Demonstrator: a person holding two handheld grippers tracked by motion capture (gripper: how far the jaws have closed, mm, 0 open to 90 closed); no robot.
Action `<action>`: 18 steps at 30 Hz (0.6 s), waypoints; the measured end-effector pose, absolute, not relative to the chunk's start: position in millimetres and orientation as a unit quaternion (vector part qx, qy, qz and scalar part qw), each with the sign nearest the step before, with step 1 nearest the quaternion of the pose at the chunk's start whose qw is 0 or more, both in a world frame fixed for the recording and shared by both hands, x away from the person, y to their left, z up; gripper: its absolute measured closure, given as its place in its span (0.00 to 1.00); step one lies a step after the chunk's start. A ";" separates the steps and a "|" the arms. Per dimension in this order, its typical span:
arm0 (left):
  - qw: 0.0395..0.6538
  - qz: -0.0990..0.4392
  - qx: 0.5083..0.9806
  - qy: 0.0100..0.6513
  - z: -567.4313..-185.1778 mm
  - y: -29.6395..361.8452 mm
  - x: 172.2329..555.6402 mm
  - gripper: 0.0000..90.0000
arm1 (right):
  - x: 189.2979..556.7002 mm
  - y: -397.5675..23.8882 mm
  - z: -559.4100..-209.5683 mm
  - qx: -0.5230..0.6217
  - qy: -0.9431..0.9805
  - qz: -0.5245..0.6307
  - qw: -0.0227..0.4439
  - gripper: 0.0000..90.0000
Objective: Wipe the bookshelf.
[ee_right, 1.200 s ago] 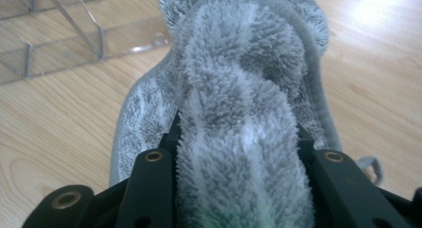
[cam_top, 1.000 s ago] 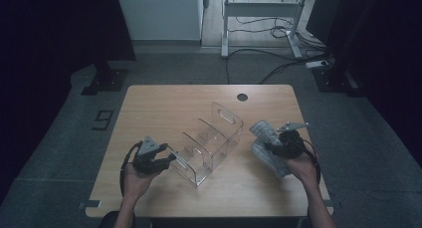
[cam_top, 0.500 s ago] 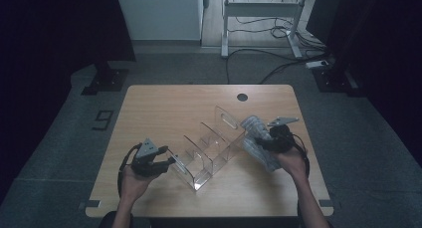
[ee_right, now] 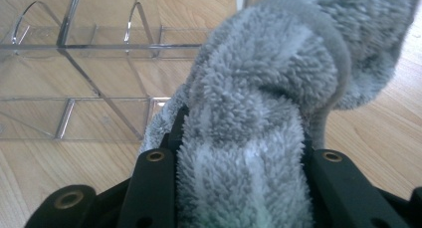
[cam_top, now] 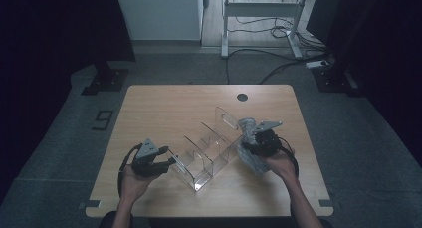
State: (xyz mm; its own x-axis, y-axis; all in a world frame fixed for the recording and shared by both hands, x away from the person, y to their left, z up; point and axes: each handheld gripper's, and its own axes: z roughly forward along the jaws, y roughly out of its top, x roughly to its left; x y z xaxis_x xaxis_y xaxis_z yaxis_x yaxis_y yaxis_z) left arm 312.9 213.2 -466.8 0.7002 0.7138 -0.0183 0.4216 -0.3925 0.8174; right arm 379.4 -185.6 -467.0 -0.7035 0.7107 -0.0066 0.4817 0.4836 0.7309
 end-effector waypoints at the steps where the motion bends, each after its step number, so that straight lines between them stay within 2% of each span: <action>1: 0.428 0.171 0.817 0.348 -466.8 213.2 312.9 0.51 | 379.4 -185.6 -467.0 0.352 0.847 0.367 0.156 0.68; 18: 0.428 0.175 0.813 0.354 -467.4 210.1 311.7 0.51 | 361.0 -161.1 -462.3 0.305 0.870 0.358 0.147 0.68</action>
State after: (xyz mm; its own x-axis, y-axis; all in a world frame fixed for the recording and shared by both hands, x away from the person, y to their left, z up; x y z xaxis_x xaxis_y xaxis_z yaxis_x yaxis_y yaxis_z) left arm 311.7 210.1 -467.4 0.6878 0.7256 -0.0193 0.4261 -0.3821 0.8200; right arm 361.0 -161.1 -462.3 -0.7707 0.6360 -0.0382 0.4249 0.5577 0.7131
